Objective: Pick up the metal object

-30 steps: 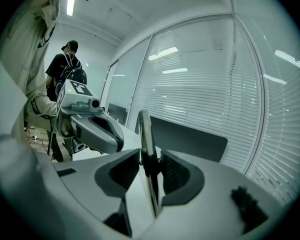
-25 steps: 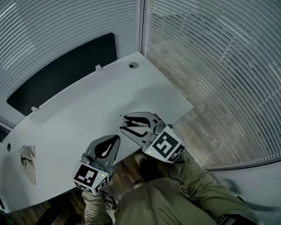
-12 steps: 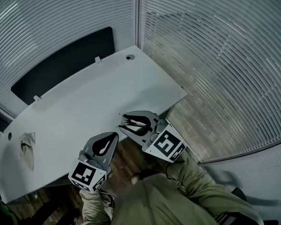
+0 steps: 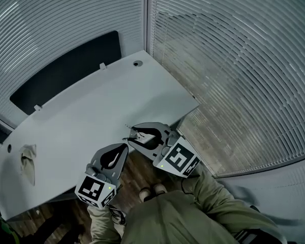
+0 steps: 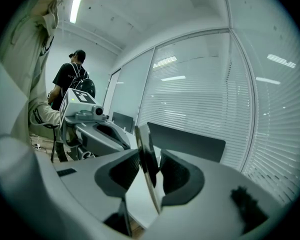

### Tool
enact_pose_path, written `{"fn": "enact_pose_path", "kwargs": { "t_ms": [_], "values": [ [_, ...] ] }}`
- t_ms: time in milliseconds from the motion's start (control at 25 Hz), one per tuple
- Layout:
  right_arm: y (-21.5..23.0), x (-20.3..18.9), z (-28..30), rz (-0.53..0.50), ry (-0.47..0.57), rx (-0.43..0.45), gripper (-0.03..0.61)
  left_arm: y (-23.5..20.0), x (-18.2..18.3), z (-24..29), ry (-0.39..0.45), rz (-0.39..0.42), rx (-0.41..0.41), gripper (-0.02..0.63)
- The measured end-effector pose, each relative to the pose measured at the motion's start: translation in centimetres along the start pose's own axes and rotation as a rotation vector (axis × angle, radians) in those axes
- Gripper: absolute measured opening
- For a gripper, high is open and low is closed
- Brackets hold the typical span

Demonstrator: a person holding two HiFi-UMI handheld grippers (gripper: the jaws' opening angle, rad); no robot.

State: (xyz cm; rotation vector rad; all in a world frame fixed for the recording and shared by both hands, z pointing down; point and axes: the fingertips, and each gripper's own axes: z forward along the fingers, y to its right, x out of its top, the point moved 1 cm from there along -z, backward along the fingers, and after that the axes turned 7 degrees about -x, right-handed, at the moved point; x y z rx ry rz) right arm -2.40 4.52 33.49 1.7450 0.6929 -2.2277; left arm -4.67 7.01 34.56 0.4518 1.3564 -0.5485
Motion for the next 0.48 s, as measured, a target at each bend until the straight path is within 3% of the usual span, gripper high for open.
{"fn": "enact_pose_path", "kwargs": {
  "t_ms": [400, 480],
  "values": [
    [0.15, -0.26, 0.17, -0.008, 0.0, 0.006, 0.132, -0.39, -0.05, 0.49, 0.003, 0.001, -0.002, 0.005],
    [0.32, -0.17, 0.11, -0.01, 0.003, 0.003, 0.098, -0.38, 0.01, 0.64, 0.004, 0.006, -0.006, 0.005]
  ]
}}
